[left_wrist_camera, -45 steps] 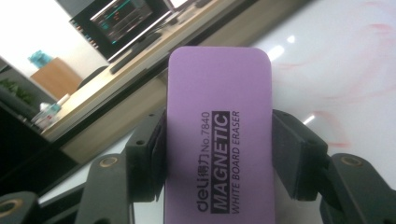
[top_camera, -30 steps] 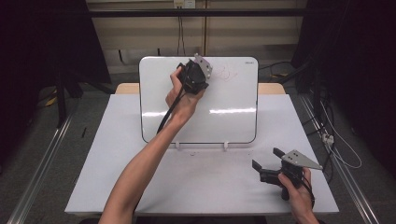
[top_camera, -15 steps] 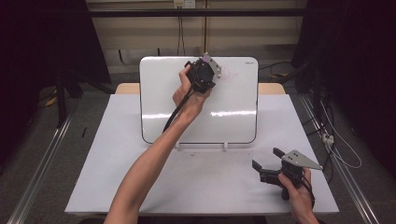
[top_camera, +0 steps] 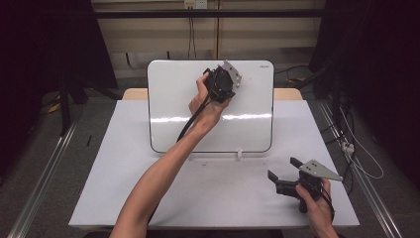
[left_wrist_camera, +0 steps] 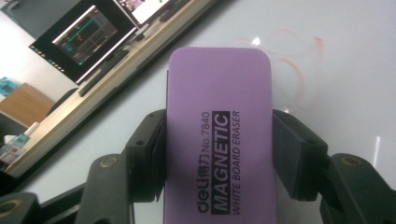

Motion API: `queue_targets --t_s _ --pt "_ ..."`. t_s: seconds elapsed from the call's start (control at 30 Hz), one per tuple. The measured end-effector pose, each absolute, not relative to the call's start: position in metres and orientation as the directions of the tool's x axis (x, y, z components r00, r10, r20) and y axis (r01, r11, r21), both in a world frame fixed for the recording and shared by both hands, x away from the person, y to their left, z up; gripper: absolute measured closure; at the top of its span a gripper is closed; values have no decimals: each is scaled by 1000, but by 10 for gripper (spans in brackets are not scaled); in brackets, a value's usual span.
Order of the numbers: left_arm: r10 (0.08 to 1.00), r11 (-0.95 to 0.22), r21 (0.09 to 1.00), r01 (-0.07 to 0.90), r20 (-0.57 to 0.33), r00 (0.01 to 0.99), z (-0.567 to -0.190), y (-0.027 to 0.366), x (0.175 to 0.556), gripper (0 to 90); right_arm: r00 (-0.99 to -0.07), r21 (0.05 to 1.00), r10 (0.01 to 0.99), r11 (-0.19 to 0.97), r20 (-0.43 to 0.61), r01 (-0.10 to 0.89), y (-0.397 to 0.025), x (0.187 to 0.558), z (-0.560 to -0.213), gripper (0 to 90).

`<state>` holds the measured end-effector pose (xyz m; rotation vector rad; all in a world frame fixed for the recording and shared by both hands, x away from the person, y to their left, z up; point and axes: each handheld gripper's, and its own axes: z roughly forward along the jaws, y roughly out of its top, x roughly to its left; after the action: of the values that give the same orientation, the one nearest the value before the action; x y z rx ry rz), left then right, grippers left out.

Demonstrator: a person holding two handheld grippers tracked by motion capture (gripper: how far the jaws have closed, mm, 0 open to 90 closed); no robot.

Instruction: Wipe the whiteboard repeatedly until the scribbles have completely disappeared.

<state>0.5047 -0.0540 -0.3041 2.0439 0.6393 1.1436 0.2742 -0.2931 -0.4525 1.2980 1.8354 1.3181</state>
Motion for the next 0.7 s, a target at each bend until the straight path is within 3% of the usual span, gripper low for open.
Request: queue_targets --t_s 0.3,0.7 --pt "707 -640 765 74 549 445 -296 -57 513 412 -393 916 912 56 115 398 -296 274 -453 38" --pt "597 -708 706 9 592 541 -325 -97 481 412 -403 916 909 63 111 395 -292 274 -453 38"
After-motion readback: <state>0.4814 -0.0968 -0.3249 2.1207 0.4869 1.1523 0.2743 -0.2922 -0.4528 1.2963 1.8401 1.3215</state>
